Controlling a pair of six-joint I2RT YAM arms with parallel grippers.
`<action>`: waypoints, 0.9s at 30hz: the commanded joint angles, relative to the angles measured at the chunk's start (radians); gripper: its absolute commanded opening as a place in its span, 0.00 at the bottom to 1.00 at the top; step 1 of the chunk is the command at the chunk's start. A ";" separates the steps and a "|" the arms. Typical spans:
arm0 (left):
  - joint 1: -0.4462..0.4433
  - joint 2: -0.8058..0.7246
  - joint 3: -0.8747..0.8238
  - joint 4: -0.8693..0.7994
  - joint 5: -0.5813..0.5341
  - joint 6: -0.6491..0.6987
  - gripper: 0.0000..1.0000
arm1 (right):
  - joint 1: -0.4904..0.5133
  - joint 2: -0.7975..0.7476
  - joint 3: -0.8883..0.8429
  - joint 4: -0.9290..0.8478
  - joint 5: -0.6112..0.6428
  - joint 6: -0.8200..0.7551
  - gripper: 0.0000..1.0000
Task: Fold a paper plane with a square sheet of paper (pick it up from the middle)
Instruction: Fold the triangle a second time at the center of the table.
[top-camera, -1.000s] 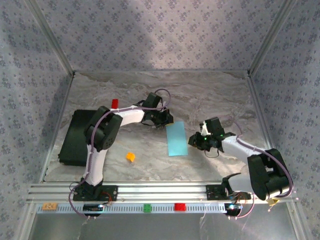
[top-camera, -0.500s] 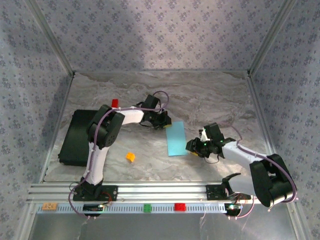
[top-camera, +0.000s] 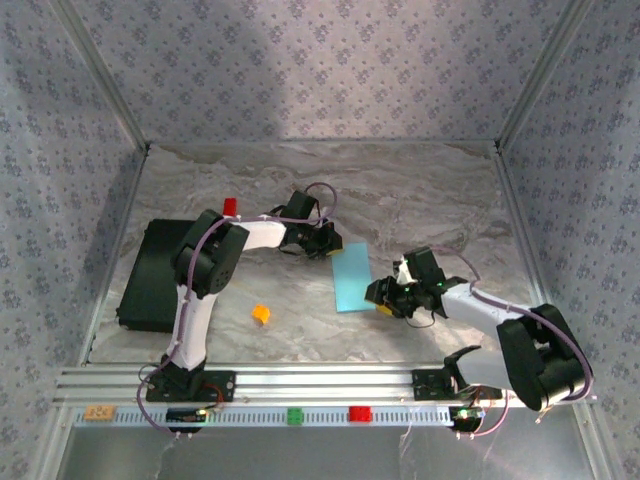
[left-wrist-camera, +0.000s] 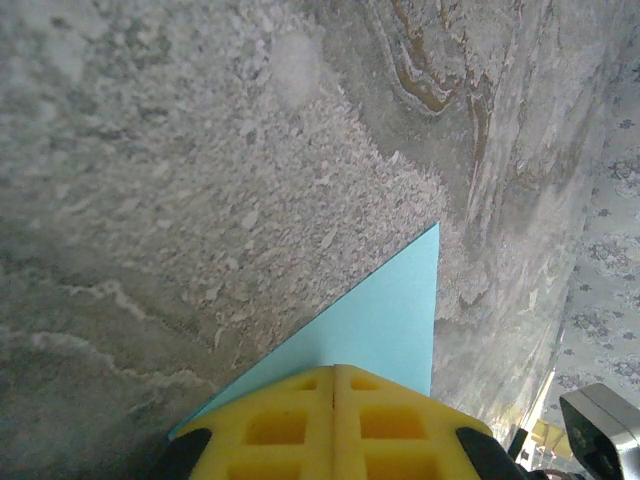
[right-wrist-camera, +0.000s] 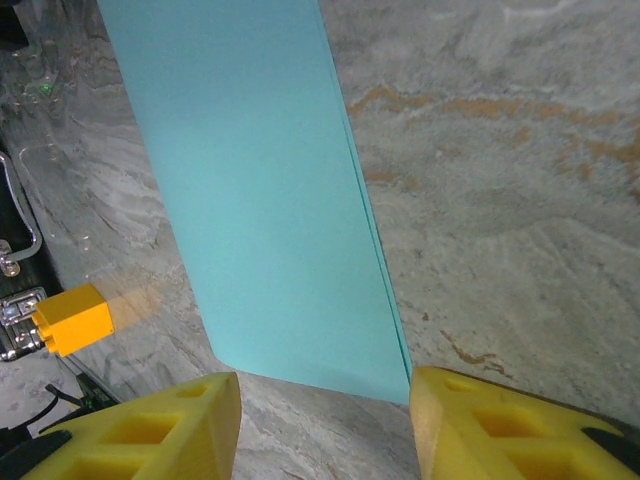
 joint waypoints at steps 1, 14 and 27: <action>0.004 0.032 -0.036 -0.081 -0.052 0.008 0.03 | 0.008 0.023 -0.013 -0.013 -0.005 0.018 0.48; 0.002 0.028 -0.029 -0.076 -0.045 0.002 0.02 | 0.022 0.036 -0.002 0.134 -0.024 0.104 0.44; 0.001 0.023 -0.022 -0.079 -0.037 0.004 0.02 | 0.033 0.006 0.037 0.002 0.005 0.069 0.44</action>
